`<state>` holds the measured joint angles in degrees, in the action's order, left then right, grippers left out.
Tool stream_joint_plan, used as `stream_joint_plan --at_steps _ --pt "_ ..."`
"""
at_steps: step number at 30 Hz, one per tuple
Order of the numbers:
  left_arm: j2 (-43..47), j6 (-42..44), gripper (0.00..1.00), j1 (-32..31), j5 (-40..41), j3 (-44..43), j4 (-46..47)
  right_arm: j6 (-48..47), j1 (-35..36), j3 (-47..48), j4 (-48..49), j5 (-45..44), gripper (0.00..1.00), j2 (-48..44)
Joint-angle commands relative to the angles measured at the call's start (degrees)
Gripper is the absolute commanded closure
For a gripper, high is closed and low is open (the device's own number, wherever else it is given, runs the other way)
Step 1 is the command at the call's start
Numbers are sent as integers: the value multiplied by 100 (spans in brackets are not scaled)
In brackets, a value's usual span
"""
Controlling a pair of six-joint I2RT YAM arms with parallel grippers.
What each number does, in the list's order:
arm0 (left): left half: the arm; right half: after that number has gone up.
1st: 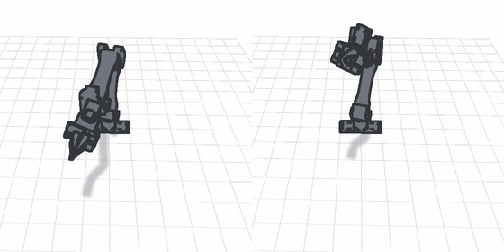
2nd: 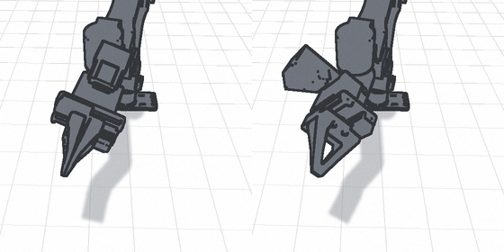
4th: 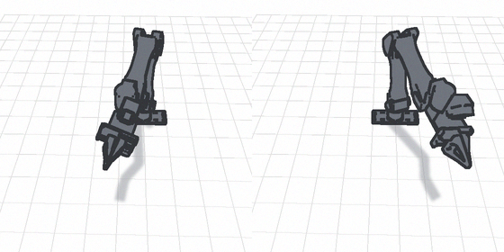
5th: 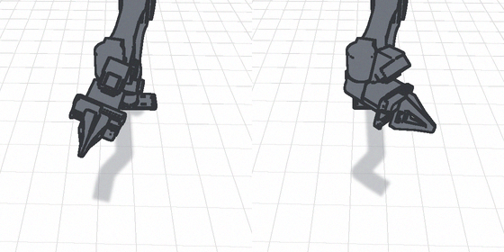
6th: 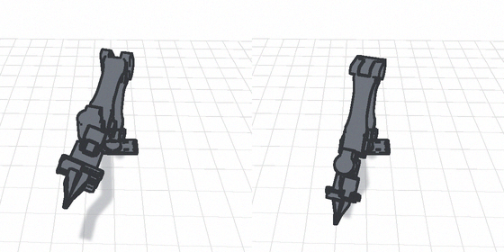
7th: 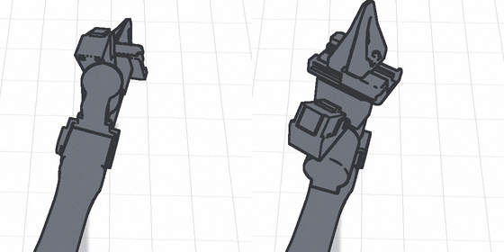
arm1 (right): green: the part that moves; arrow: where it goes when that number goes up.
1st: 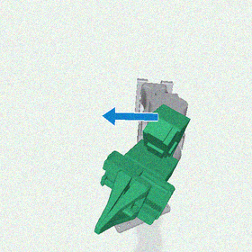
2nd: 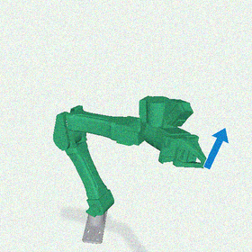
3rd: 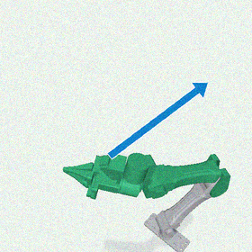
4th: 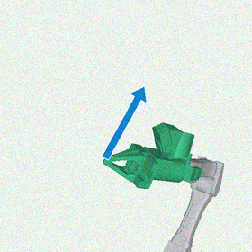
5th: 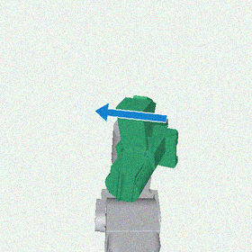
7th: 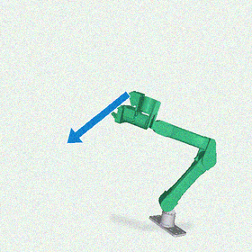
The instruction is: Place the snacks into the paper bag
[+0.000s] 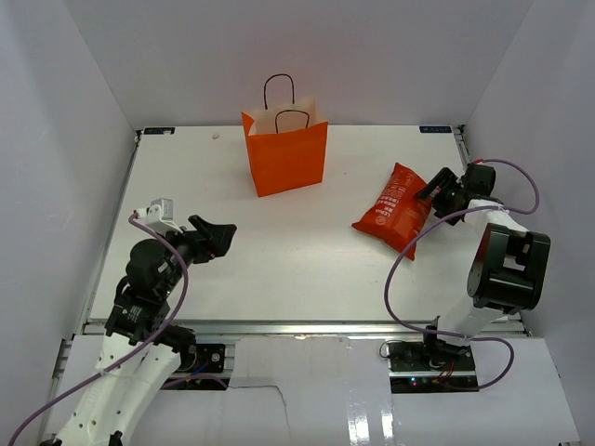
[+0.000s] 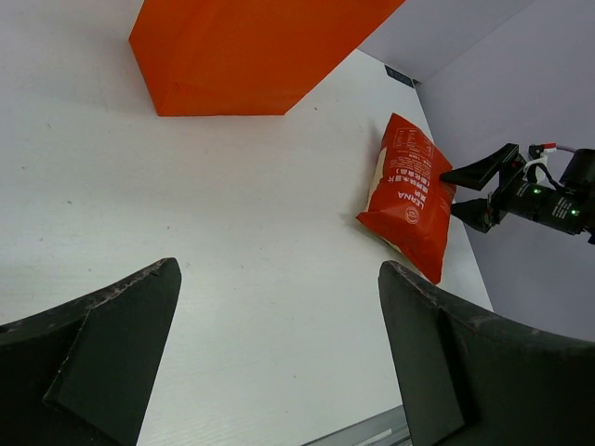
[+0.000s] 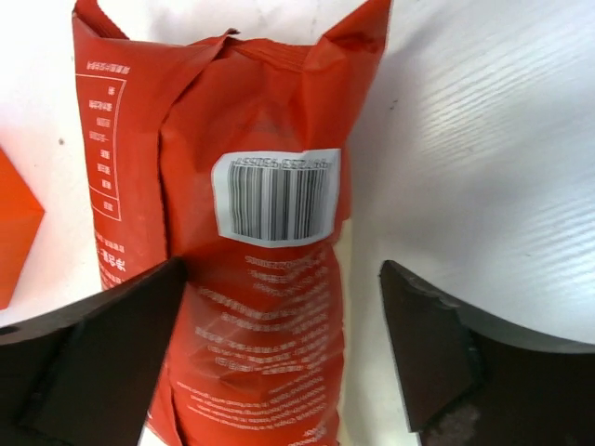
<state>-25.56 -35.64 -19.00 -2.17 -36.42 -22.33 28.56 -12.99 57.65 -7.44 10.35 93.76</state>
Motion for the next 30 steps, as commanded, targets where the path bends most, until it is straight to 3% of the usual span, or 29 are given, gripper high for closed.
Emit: stream_joint_plan --at_steps 1,5,9,14,21,30 --pt "104 -119 2 -16 -55 -14 -123 150 -36 -332 568 300 14 -41" --pt "87 -171 2 -16 -73 -5 -132 37 -63 -640 1060 564 30 -287" --pt "-1 -242 2 -16 -151 13 -132 -69 -107 -772 1227 837 52 -411" --pt "-45 -233 2 -16 -222 -5 -131 -192 -116 -790 1359 1206 65 -735" --pt "-2 -233 2 -16 -275 30 -123 -324 -116 -746 1658 1847 92 -1078" --pt "86 -224 2 -16 -301 56 -131 -632 -116 -676 2308 2998 92 -1377"
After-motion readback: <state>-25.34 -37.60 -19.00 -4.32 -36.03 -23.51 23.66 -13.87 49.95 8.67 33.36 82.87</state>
